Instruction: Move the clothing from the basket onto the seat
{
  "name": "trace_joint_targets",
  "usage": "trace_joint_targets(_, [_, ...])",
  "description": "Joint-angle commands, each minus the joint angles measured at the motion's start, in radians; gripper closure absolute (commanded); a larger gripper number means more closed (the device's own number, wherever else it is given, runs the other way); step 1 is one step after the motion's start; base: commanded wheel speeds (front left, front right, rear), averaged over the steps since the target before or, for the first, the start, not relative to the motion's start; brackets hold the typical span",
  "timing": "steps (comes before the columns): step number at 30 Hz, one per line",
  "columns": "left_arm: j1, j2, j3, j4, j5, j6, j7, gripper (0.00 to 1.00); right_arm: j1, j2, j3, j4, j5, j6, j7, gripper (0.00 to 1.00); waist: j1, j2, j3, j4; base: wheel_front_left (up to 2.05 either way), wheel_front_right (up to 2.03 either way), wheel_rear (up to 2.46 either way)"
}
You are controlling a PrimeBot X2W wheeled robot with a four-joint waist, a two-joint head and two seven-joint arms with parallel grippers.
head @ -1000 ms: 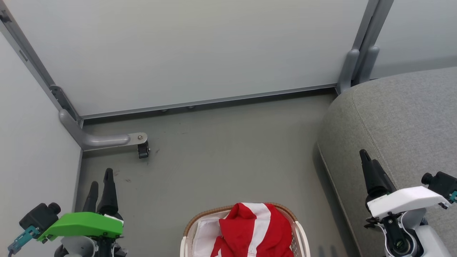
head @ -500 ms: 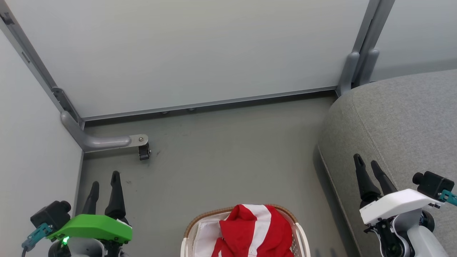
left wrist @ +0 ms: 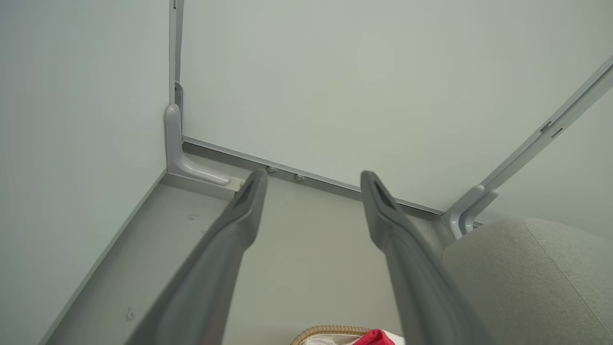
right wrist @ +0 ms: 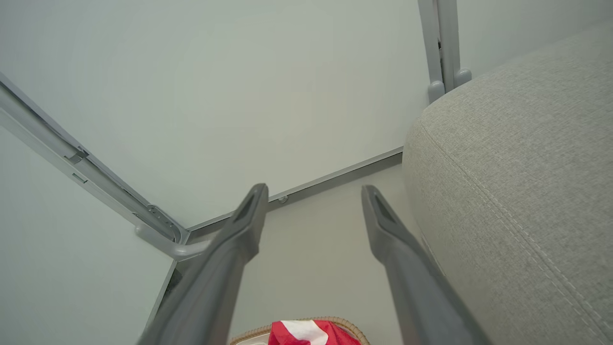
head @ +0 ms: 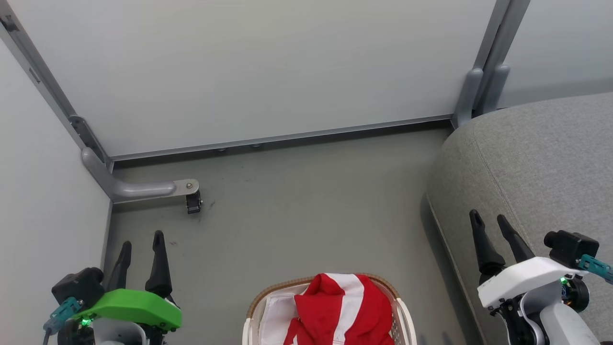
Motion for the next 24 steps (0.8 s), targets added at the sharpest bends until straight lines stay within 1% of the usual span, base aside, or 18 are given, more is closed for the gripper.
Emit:
trace_joint_targets(1, [-0.011, 0.008, 0.001, -0.001, 0.032, 0.006, -0.012, 0.00, -0.023, -0.009, 0.003, -0.002, -0.032, 0.000, -0.011, 0.00, -0.0001, 0.0000, 0.001, 0.001, 0.00, 0.00, 0.00])
trace_joint_targets(17, [-0.007, -0.001, -0.003, -0.021, 0.190, 0.003, -0.049, 0.00, -0.031, -0.013, 0.020, 0.016, -0.184, 0.000, -0.048, 0.00, -0.0001, 0.0000, 0.008, 0.004, 0.00, 0.00, 0.00])
trace_joint_targets(24, [-0.005, -0.005, 0.004, -0.028, 0.250, 0.000, -0.063, 0.00, -0.029, -0.004, 0.008, 0.018, -0.249, 0.000, -0.062, 0.00, -0.0001, 0.0000, 0.010, 0.002, 0.00, 0.00, 0.00])
